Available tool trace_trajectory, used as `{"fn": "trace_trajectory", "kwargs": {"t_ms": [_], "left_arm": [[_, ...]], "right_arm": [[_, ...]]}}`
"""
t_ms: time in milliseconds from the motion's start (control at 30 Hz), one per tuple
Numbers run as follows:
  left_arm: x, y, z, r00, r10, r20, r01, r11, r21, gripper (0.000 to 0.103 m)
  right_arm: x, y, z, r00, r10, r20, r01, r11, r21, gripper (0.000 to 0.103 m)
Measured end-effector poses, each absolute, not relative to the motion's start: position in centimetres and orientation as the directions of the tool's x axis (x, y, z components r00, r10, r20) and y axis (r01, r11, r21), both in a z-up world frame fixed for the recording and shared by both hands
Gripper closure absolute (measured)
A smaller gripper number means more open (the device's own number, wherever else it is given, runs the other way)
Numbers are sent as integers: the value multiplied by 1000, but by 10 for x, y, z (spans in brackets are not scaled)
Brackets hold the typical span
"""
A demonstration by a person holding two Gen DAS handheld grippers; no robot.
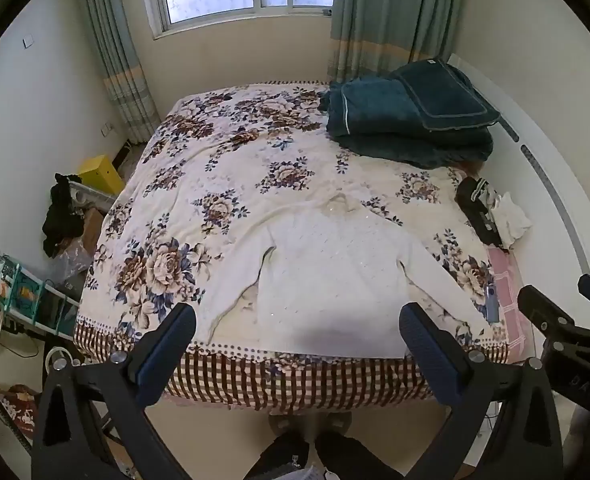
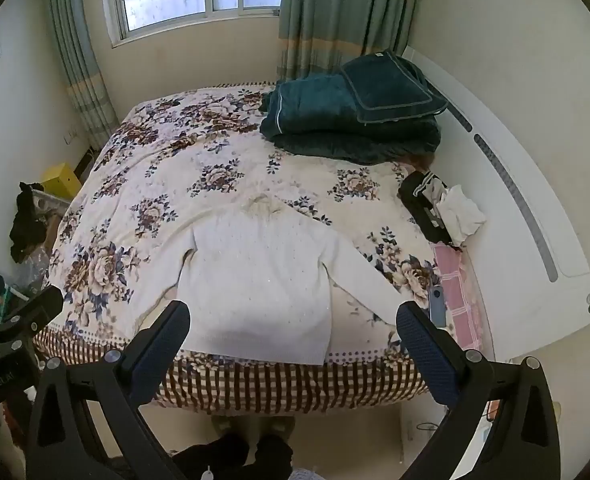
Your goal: Fold small clothes
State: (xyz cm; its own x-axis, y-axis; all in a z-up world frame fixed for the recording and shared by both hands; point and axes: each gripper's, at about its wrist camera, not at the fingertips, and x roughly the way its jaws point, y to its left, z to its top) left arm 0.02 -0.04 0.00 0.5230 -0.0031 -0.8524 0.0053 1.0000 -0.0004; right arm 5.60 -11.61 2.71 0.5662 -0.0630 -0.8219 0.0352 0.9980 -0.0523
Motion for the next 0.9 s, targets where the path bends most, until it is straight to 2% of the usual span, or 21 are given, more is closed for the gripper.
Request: {"fn": "trace_trajectory", "kwargs": {"t_ms": [900], "left_arm": [[9, -7, 21, 555, -9, -832, -5, 1000, -14, 0]], "right_arm": [[56, -112, 51, 583, -52, -811, 25, 999, -46, 0]]}}
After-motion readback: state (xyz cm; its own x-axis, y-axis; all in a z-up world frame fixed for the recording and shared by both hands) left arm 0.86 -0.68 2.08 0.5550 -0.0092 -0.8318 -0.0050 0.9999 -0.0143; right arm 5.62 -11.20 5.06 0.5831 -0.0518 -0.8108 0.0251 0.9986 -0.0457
